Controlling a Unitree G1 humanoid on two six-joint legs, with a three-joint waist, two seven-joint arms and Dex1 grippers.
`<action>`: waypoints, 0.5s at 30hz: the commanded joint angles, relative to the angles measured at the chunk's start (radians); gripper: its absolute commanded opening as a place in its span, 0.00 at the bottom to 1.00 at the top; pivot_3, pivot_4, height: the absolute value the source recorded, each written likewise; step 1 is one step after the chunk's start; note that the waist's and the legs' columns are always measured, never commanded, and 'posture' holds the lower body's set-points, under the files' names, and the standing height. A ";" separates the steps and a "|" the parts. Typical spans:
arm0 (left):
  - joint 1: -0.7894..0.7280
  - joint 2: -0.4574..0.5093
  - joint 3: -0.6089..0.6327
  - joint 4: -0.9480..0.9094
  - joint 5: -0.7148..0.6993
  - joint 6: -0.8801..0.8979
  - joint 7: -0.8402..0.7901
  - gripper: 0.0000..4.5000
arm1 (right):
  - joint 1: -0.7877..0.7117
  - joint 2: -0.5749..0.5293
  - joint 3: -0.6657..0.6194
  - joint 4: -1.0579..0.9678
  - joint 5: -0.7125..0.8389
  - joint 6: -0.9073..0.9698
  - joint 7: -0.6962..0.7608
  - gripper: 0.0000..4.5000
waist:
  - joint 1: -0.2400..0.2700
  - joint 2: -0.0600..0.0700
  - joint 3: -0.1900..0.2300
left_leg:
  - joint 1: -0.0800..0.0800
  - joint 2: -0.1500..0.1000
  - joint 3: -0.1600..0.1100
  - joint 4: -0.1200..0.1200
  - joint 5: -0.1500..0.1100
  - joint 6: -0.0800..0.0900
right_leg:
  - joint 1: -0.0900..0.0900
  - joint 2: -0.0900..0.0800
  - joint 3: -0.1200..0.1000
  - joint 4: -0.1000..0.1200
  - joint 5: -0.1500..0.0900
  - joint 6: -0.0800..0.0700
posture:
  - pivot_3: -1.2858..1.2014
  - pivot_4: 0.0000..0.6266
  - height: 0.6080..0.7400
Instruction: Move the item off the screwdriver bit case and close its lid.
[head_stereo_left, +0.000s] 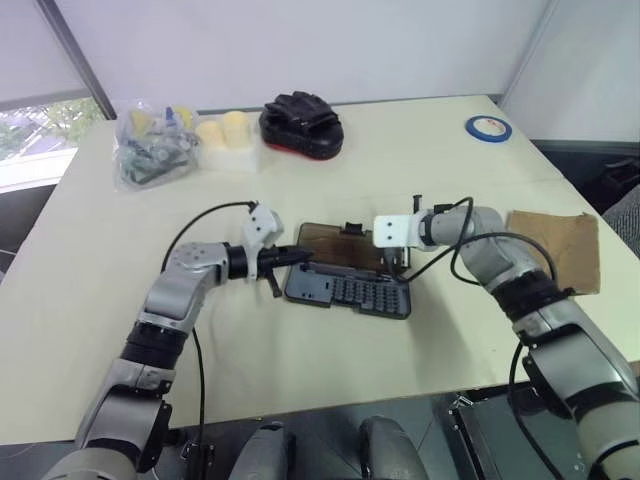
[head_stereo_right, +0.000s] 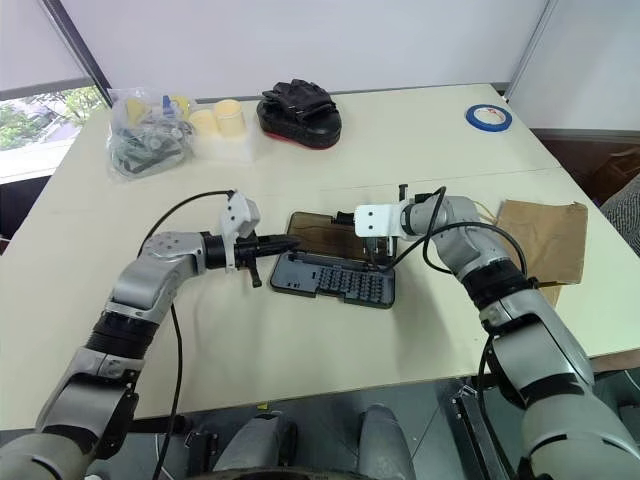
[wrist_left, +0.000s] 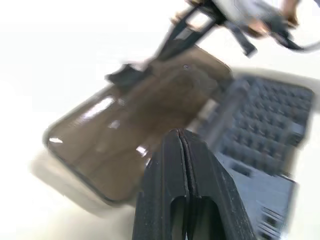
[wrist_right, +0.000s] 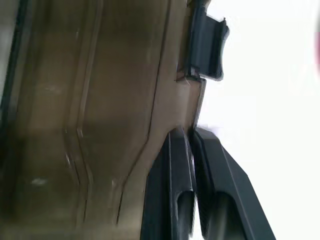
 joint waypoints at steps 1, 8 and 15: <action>-0.063 -0.007 0.100 0.026 -0.047 0.023 0.059 0.00 | 0.063 -0.019 -0.015 -0.165 -0.081 0.041 -0.062 0.01 | -0.001 0.000 0.000 | -0.003 0.000 0.000 0.001 0.000 0.000 | -0.003 0.000 0.000 0.001 0.000 0.000 | 0.52 0.24 1.00; -0.202 0.001 0.237 0.201 -0.086 0.025 0.155 0.00 | 0.175 -0.016 -0.044 -0.388 -0.165 0.088 -0.119 0.01 | -0.004 0.000 0.000 | -0.002 0.000 0.001 0.000 0.000 0.000 | -0.003 0.000 0.000 0.001 0.000 0.000 | 0.52 0.24 1.00; -0.250 0.000 0.186 0.389 -0.011 -0.083 0.108 0.00 | 0.197 -0.010 -0.061 -0.464 -0.194 0.091 -0.129 0.01 | -0.003 0.000 0.000 | -0.002 0.000 0.002 -0.001 0.000 0.000 | -0.003 0.000 0.000 0.000 0.000 0.000 | 0.52 0.24 1.00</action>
